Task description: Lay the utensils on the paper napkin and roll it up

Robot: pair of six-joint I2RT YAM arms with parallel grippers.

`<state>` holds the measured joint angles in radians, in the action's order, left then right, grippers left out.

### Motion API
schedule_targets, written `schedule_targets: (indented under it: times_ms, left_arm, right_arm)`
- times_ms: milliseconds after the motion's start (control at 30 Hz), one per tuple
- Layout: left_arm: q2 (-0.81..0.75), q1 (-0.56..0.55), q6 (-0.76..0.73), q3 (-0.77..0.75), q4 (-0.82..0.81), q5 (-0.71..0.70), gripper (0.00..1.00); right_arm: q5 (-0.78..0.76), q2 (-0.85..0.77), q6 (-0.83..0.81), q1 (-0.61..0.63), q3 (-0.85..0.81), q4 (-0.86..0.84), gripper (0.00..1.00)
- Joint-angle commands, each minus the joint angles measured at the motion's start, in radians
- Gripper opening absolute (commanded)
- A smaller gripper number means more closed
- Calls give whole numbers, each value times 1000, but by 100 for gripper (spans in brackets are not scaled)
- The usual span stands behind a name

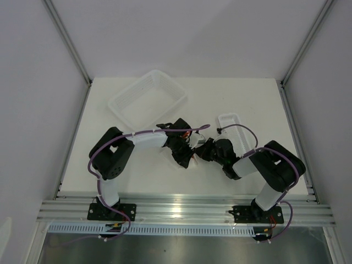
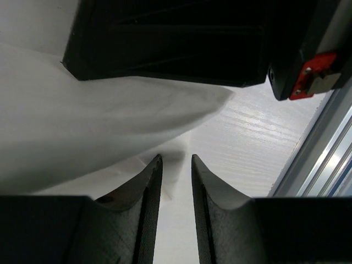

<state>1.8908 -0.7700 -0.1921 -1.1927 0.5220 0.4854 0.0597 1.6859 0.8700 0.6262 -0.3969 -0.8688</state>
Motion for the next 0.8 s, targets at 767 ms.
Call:
schedule_targets:
  times_ms: [767]
  left_arm:
    - [-38,26,-17,2,1,7,33]
  right_arm:
    - [-26,-60,-68,66,-46,68,0]
